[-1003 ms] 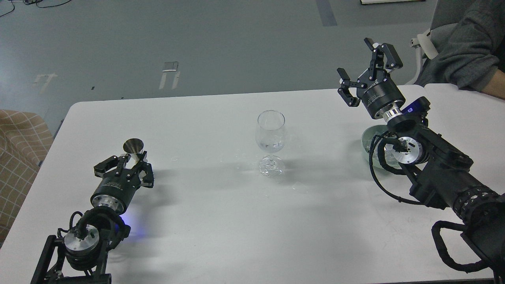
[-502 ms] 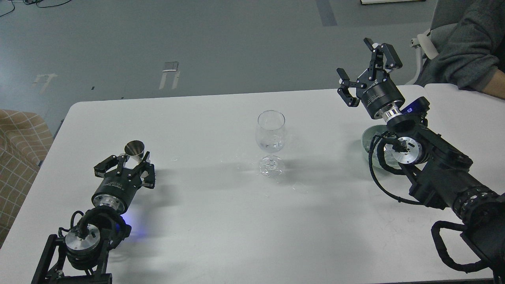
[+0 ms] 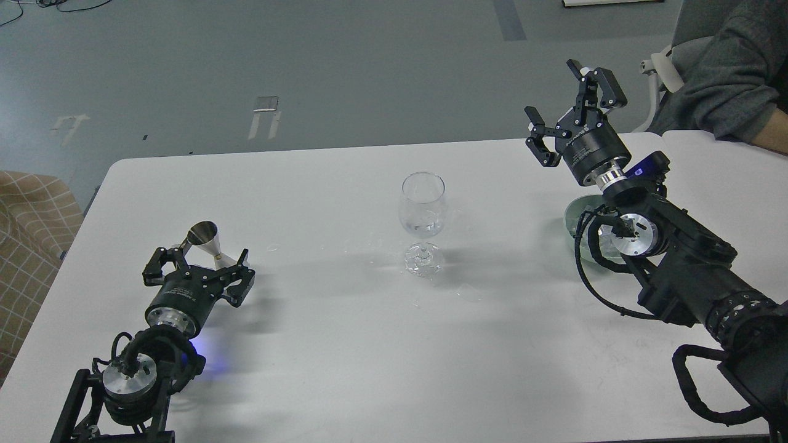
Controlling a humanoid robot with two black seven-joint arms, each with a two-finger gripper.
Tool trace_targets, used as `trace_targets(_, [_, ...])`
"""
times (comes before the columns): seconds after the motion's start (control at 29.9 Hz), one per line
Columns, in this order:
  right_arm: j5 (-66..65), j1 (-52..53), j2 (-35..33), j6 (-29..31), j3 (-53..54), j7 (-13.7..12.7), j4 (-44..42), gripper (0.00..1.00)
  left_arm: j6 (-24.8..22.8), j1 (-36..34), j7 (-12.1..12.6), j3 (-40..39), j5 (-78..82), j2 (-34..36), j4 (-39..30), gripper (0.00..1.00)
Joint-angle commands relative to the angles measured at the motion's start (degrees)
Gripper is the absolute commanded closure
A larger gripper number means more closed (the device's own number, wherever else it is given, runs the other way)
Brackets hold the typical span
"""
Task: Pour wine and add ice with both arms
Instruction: 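Lower the jigger onto the table and open the left gripper, then withdraw the left gripper away from the jigger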
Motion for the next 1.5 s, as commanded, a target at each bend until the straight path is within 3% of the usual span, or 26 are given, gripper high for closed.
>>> trace_targets(0.0, [0.0, -0.1, 0.1, 0.0, 0.0, 0.0, 0.1, 0.00, 0.0, 0.1, 0.1, -0.1, 0.0, 0.0, -0.1, 0.03])
trace_targets(0.74, [0.1, -0.2, -0.3, 0.0, 0.1, 0.0, 0.4, 0.00, -0.7, 7.8, 1.2, -5.3, -0.5, 0.0, -5.3, 0.03])
trace_targets(0.94, [0.1, -0.1, -0.5, 0.0, 0.2, 0.0, 0.5, 0.00, -2.6, 7.2, 1.6, -8.2, -0.4, 9.8, -5.6, 0.03])
trace_targets(1.07, [0.1, 0.0, -0.5, 0.0, 0.2, 0.0, 0.6, 0.00, -8.3, 6.4, 1.1, -8.8, 0.5, 19.0, -5.3, 0.03])
trace_targets(1.27, [-0.5, 0.9, -0.6, 0.0, 0.0, 0.0, 0.9, 0.00, -12.4, -3.6, -1.6, -8.3, 9.4, 29.4, -3.5, 0.03])
trace_targets(1.4, [-4.5, 1.4, -3.7, 0.0, -1.4, 0.0, 3.9, 0.00, -16.3, -9.0, -2.6, -7.0, 17.9, 31.4, -2.6, 0.02])
trace_targets(1.47, [-8.7, 2.3, -7.7, -0.4, -5.8, 0.0, 7.3, 0.00, -17.8, -14.4, -4.5, -3.4, 25.8, 31.3, -2.4, 0.02])
